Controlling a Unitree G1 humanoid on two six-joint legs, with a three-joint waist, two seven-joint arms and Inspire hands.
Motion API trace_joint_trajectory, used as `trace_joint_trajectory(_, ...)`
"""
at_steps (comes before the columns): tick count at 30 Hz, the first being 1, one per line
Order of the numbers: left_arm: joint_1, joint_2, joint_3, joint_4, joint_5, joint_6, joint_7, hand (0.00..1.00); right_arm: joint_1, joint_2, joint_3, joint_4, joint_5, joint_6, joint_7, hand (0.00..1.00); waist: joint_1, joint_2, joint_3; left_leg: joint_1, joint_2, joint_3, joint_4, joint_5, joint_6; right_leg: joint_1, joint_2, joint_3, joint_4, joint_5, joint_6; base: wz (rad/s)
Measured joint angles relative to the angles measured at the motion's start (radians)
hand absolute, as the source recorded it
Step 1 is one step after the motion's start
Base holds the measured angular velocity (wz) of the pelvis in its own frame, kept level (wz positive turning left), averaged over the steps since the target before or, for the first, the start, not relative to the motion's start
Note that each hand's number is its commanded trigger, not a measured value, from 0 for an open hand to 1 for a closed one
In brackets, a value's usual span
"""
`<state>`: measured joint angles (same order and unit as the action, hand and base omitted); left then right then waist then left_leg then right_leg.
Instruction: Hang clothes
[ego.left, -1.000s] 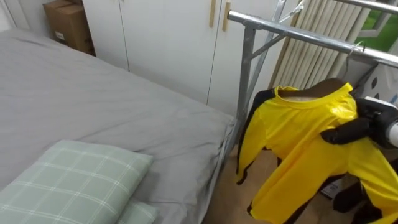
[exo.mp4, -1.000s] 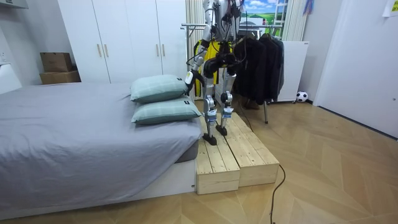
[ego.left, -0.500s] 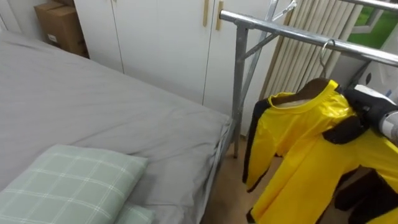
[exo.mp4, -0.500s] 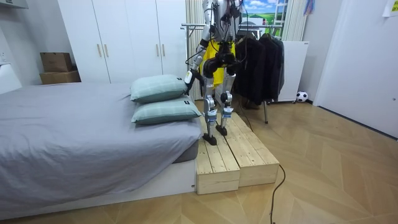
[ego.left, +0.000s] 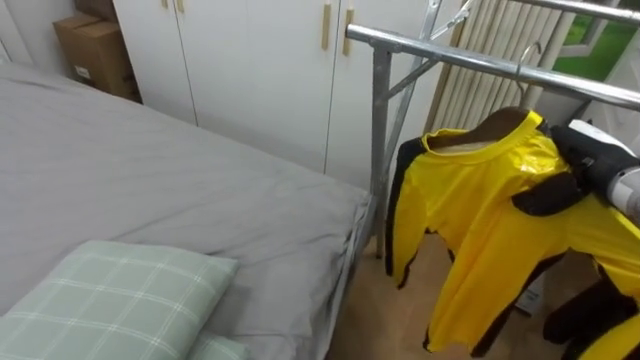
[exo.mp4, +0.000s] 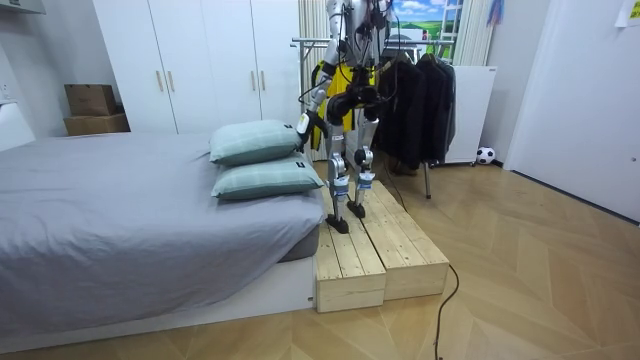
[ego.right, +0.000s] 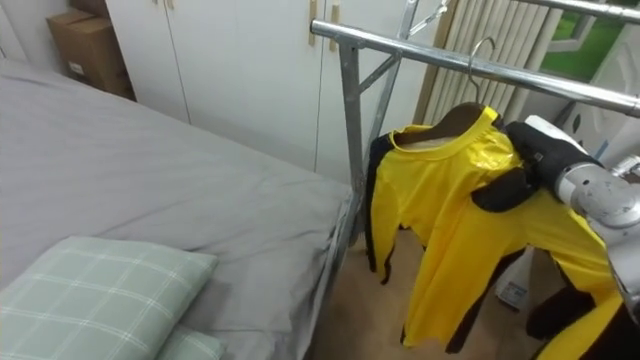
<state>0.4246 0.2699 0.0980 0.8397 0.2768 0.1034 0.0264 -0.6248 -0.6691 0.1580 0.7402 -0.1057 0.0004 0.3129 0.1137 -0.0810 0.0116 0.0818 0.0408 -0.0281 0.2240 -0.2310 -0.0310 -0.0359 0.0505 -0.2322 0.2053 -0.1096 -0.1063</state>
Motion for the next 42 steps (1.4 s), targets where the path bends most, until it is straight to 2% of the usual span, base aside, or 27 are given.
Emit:
trace_joint_trajectory(2,0.003,0.0,0.0,-0.001,0.002,0.0,0.0,0.0,0.013,-0.001,-0.006,0.005,0.032,-0.001,-0.002,1.0,-0.006,-0.004,-0.0023,0.003,0.0,-0.006,0.001,0.0,0.0,0.008,-0.005,-0.019,0.002,-0.007,-0.001,0.15)
trace_joint_trajectory(6,0.008,0.001,0.003,0.0,0.024,0.0,0.0,0.0,0.062,-0.001,-0.029,0.008,0.042,-0.002,-0.003,1.0,-0.011,-0.011,-0.0034,0.025,-0.003,-0.007,-0.002,0.0,0.0,0.035,-0.011,-0.028,0.011,-0.029,0.009,0.2)
trace_joint_trajectory(10,0.01,-0.001,0.009,0.009,0.032,0.001,0.001,0.0,0.12,-0.001,-0.044,0.046,0.072,0.004,-0.003,1.0,-0.004,-0.018,-0.0034,0.058,-0.013,-0.003,0.0,-0.003,0.005,0.054,-0.03,-0.032,0.059,-0.065,0.015,0.07)
trace_joint_trajectory(14,0.002,-0.003,0.018,0.01,0.036,0.001,-0.017,0.0,0.141,0.0,-0.086,0.114,0.07,0.014,-0.003,1.0,-0.008,-0.023,-0.0011,0.053,-0.038,0.0,0.053,-0.028,0.024,0.035,-0.07,-0.04,0.162,-0.117,0.031,0.11)
trace_joint_trajectory(16,0.002,-0.003,0.018,0.01,0.041,0.001,-0.021,0.0,0.141,0.0,-0.099,0.154,0.07,0.015,-0.003,1.0,-0.005,-0.02,-0.0008,0.049,-0.037,0.004,0.074,-0.046,0.027,0.033,-0.073,-0.041,0.178,-0.122,0.034,0.02)
trace_joint_trajectory(21,-0.018,-0.003,0.017,0.053,0.026,-0.008,-0.04,0.0,0.141,0.0,-0.1,0.205,0.074,0.015,-0.001,1.0,0.0,-0.018,0.0022,0.032,-0.026,0.025,0.107,-0.065,0.036,0.029,-0.071,-0.031,0.173,-0.111,0.04,-0.11)
trace_joint_trajectory(23,-0.023,-0.003,0.019,0.066,0.014,-0.015,-0.04,0.0,0.141,0.0,-0.099,0.205,0.078,0.015,-0.001,1.0,0.015,-0.016,0.002,0.026,-0.018,0.049,0.115,-0.071,0.036,0.021,-0.062,-0.014,0.167,-0.096,0.037,-0.31)
trace_joint_trajectory(27,-0.046,-0.004,0.025,0.13,-0.01,-0.04,-0.04,0.0,0.141,-0.002,-0.099,0.226,0.106,0.022,-0.001,1.0,0.022,-0.008,-0.0026,0.007,-0.004,0.051,0.125,-0.073,0.036,0.033,-0.041,-0.02,0.099,-0.047,0.036,-0.07)
trace_joint_trajectory(30,-0.077,-0.004,0.025,0.157,0.0,-0.04,-0.045,0.0,0.141,-0.005,-0.1,0.229,0.151,0.024,-0.001,1.0,0.004,0.001,-0.0039,-0.027,0.0,0.026,0.159,-0.08,0.042,0.04,-0.035,-0.04,0.069,-0.031,0.039,0.21)
trace_joint_trajectory(32,-0.092,-0.004,0.025,0.173,-0.001,-0.04,-0.05,0.0,0.141,-0.005,-0.1,0.229,0.16,0.024,0.0,1.0,0.004,0.003,-0.0051,-0.033,0.0,0.022,0.162,-0.08,0.042,0.039,-0.036,-0.045,0.064,-0.029,0.038,0.12)
trace_joint_trajectory(33,-0.094,-0.005,0.027,0.174,-0.001,-0.04,-0.052,0.0,0.141,-0.005,-0.101,0.229,0.163,0.024,0.0,1.0,0.004,0.006,-0.0085,-0.035,0.0,0.018,0.161,-0.08,0.042,0.042,-0.034,-0.046,0.057,-0.029,0.039,0.09)
trace_joint_trajectory(34,-0.093,-0.006,0.035,0.174,-0.001,-0.04,-0.054,0.0,0.14,-0.005,-0.102,0.229,0.164,0.024,0.001,1.0,0.004,0.006,-0.0127,-0.035,0.0,0.015,0.158,-0.079,0.041,0.044,-0.034,-0.048,0.052,-0.028,0.04,0.14)
trace_joint_trajectory(39,-0.075,-0.007,0.07,0.156,-0.007,-0.04,-0.056,0.0,0.14,-0.009,-0.114,0.226,0.182,0.024,0.013,1.0,-0.02,-0.005,-0.0195,-0.034,-0.001,-0.016,0.153,-0.078,0.039,0.065,-0.032,-0.08,0.034,-0.035,0.042,0.2)
trace_joint_trajectory(42,-0.069,-0.008,0.083,0.154,-0.009,-0.04,-0.056,0.0,0.14,-0.014,-0.139,0.224,0.19,0.024,0.018,1.0,-0.028,-0.008,-0.0197,-0.028,-0.001,-0.031,0.145,-0.077,0.037,0.075,-0.032,-0.095,0.035,-0.04,0.04,0.14)
